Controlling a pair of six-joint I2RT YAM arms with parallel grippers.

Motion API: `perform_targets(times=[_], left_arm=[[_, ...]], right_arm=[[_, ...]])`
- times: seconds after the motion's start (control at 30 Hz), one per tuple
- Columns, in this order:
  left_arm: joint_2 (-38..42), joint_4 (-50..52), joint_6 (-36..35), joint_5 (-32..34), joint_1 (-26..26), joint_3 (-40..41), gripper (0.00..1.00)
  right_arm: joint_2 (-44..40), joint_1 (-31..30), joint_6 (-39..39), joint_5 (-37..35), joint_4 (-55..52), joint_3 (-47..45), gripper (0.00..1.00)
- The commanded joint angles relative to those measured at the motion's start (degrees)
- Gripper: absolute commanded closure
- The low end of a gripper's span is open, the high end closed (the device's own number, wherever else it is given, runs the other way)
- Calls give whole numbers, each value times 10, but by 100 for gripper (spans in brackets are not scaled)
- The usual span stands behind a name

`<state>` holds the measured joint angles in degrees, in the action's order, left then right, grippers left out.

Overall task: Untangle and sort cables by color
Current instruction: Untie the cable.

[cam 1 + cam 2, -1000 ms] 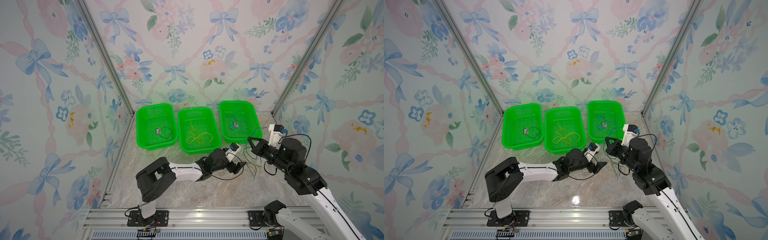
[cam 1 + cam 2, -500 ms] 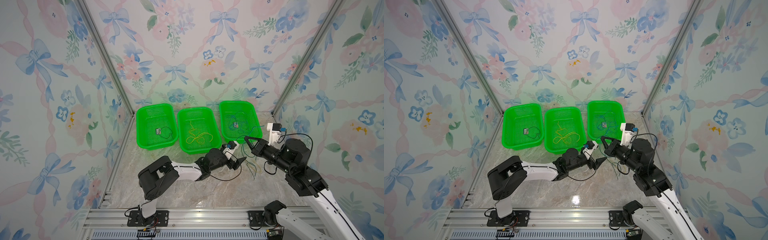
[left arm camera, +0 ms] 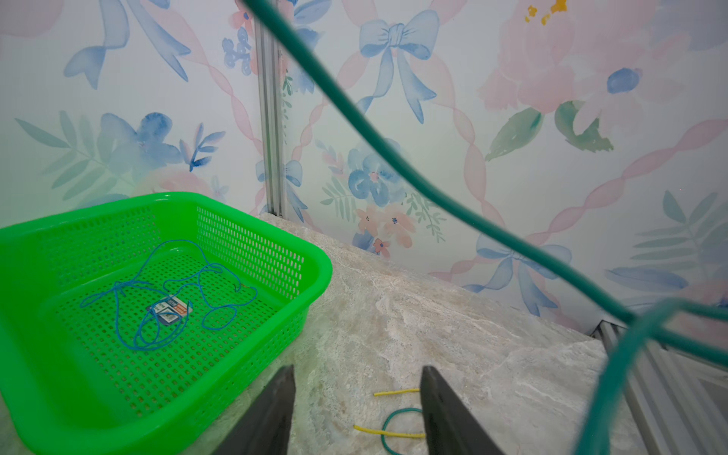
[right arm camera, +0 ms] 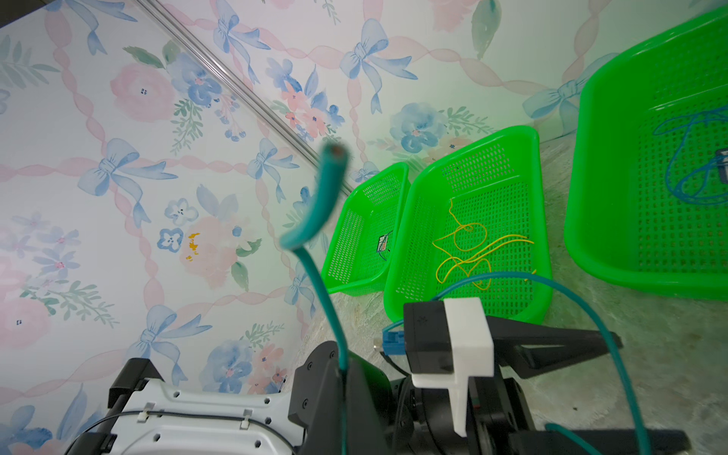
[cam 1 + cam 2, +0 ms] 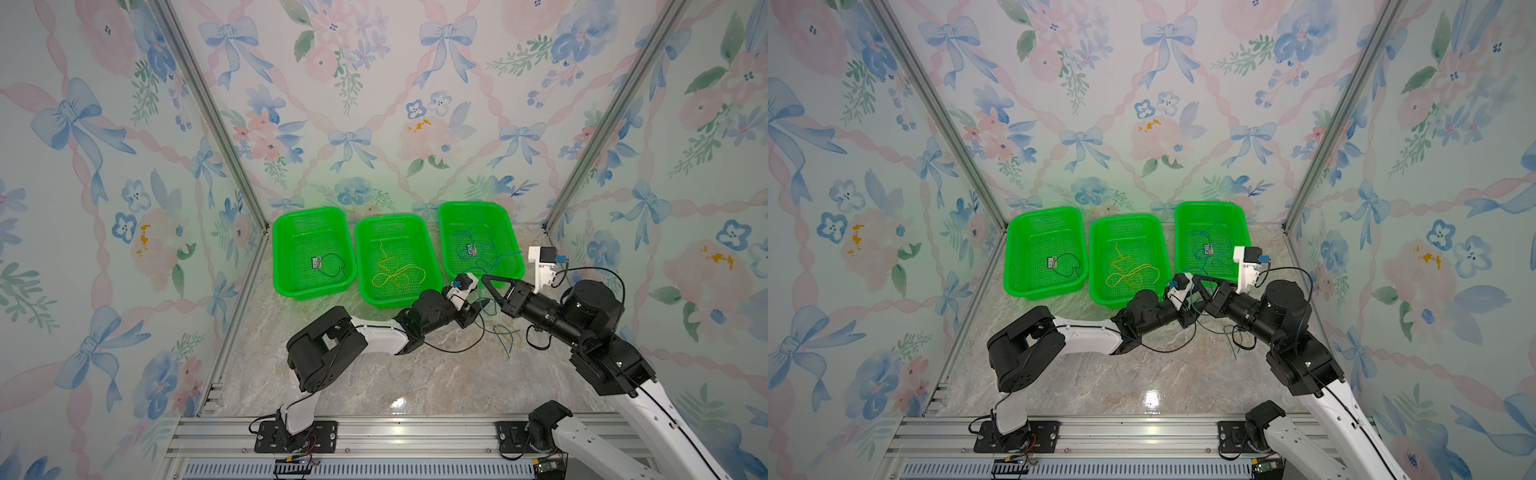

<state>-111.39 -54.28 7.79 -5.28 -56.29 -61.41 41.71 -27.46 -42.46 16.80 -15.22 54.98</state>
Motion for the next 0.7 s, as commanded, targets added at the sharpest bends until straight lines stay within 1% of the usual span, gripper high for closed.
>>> perform_targets(times=[0.0,0.07,0.13,0.17,0.23,0.3,0.47,0.57,0.67], left_arm=[[-6,-17,-3,-3,2,-6,72],[6,-17,-7,-3,4,7,86],[21,-18,-8,-9,9,26,98],[31,-17,-7,-11,10,37,100],[49,-17,-3,0,13,61,100],[71,-17,3,17,16,87,100],[136,-6,25,74,27,150,100],[172,35,25,101,31,161,100],[206,80,16,136,32,167,100]], right_arm=[[-4,-6,5,6,16,-7,100],[-2,-7,9,-5,4,-7,100],[3,-6,24,-30,-20,-8,100],[6,-4,32,-47,-36,-10,100],[13,2,41,-75,-57,-19,100],[17,16,40,-87,-61,-36,100],[20,67,11,-80,-27,-101,100],[21,88,-8,-70,-1,-135,100],[29,97,-19,-58,12,-150,100]])
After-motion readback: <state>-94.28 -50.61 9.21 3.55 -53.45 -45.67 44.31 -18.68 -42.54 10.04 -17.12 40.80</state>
